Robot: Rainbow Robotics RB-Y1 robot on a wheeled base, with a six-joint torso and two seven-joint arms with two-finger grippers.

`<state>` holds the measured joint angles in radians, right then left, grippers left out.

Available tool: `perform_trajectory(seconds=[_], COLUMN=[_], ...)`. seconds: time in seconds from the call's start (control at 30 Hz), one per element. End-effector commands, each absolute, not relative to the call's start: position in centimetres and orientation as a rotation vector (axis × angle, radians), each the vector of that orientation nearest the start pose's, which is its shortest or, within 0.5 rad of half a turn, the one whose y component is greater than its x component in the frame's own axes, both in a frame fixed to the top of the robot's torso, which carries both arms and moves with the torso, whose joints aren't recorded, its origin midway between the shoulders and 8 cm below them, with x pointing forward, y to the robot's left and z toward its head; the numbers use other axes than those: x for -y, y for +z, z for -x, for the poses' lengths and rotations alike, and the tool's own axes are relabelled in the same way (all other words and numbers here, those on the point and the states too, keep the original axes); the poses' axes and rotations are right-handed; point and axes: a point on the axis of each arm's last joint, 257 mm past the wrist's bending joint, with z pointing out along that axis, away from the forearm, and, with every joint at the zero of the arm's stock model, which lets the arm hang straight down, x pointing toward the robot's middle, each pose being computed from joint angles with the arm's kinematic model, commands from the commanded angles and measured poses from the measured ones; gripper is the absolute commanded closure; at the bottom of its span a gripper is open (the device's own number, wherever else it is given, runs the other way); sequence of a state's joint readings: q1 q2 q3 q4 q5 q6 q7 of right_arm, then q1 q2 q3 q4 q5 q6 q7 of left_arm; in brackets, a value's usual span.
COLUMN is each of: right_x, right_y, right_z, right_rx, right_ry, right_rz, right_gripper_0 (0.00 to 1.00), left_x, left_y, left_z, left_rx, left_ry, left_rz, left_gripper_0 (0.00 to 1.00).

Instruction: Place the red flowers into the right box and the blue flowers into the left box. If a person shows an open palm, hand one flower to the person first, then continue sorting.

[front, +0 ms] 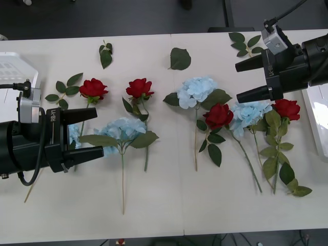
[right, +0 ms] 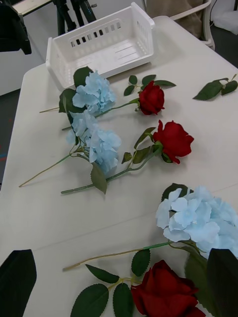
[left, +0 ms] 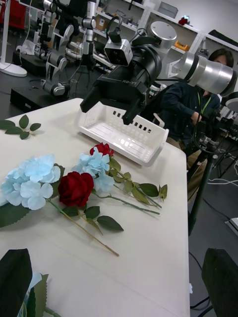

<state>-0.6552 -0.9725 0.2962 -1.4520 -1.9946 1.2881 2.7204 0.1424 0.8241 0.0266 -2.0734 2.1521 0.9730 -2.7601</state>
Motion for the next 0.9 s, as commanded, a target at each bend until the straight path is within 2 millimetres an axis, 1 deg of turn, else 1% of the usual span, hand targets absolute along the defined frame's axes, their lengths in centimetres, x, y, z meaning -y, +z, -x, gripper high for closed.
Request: perform_trajectory(seconds=[0.03, 0.07, 0.1, 0.13, 0.2, 0.23, 0.3, 0.37, 0.43, 0.53, 0.57, 0.6, 0.63, 0.7, 0.73, 0.8, 0.83, 0.9], right_x=[17.8, 18.1, 18.5, 18.8, 19.4, 19.5, 20.4, 21.4, 22.6, 26.3, 26.9, 28.3, 29.1, 32.1, 33.0, 35.9, 36.6, 39.0], right_y=[-10.0, -10.3, -9.7, -9.9, -9.8, -9.8, -9.9, -10.3, -10.8, -12.1, -12.5, -13.3, -13.7, -15.5, -15.8, -17.2, -17.6, -18.7], right_z=[-45.8, -45.8, -46.2, -46.1, -46.2, -46.2, -46.3, -46.5, -46.8, -47.5, -47.4, -47.3, -47.1, -46.7, -46.8, -46.5, -46.4, -46.3], right_rx=[-1.694, -1.702, -1.699, -1.707, -1.716, -1.717, -1.736, -1.758, -1.787, -1.883, -1.948, -2.076, -2.132, -2.323, -2.361, -2.493, -2.525, -2.618], right_ry=[0.718, 0.718, 0.694, 0.692, 0.676, 0.671, 0.643, 0.602, 0.545, 0.428, 0.441, 0.460, 0.466, 0.446, 0.431, 0.395, 0.393, 0.384], right_rz=[1.411, 1.404, 1.399, 1.396, 1.393, 1.396, 1.406, 1.420, 1.437, 1.453, 1.408, 1.315, 1.273, 1.135, 1.102, 0.968, 0.927, 0.767], right_gripper_0=[0.00, 0.00, 0.00, 0.00, 0.00, 0.00, 0.00, 0.00, 0.00, 0.00, 0.00, 0.00, 0.00, 0.00, 0.00, 0.00, 0.00, 0.00], left_x=[-13.1, -13.3, -13.8, -14.1, -15.4, -15.7, -17.0, -18.0, -19.2, -22.2, -22.8, -23.8, -24.3, -26.7, -27.2, -29.3, -29.7, -31.4], left_y=[-9.3, -8.6, -8.4, -7.8, -6.2, -5.9, -4.7, -4.0, -3.9, -5.7, -6.1, -7.0, -7.4, -9.4, -9.9, -11.5, -11.9, -13.3], left_z=[-33.1, -33.2, -33.3, -33.4, -33.7, -33.7, -33.8, -33.8, -33.9, -34.1, -34.2, -34.4, -34.4, -34.9, -35.0, -35.3, -35.3, -35.8], left_rx=[-1.497, -1.488, -1.495, -1.486, -1.478, -1.478, -1.474, -1.531, -1.608, -1.797, -1.826, -1.887, -1.920, -2.044, -2.075, -2.184, -2.204, -2.278], left_ry=[-1.001, -0.999, -0.982, -0.969, -0.896, -0.879, -0.812, -0.833, -0.854, -0.880, -0.883, -0.889, -0.901, -0.882, -0.879, -0.852, -0.846, -0.791], left_rz=[-0.958, -0.961, -0.974, -0.980, -1.028, -1.044, -1.103, -1.077, -1.034, -0.930, -0.910, -0.869, -0.840, -0.750, -0.725, -0.642, -0.619, -0.545], left_gripper_0=[0.00, 0.00, 0.00, 0.00, 0.00, 0.00, 0.00, 0.00, 0.00, 0.00, 0.00, 0.00, 0.00, 0.00, 0.00, 0.00, 0.00, 0.00])
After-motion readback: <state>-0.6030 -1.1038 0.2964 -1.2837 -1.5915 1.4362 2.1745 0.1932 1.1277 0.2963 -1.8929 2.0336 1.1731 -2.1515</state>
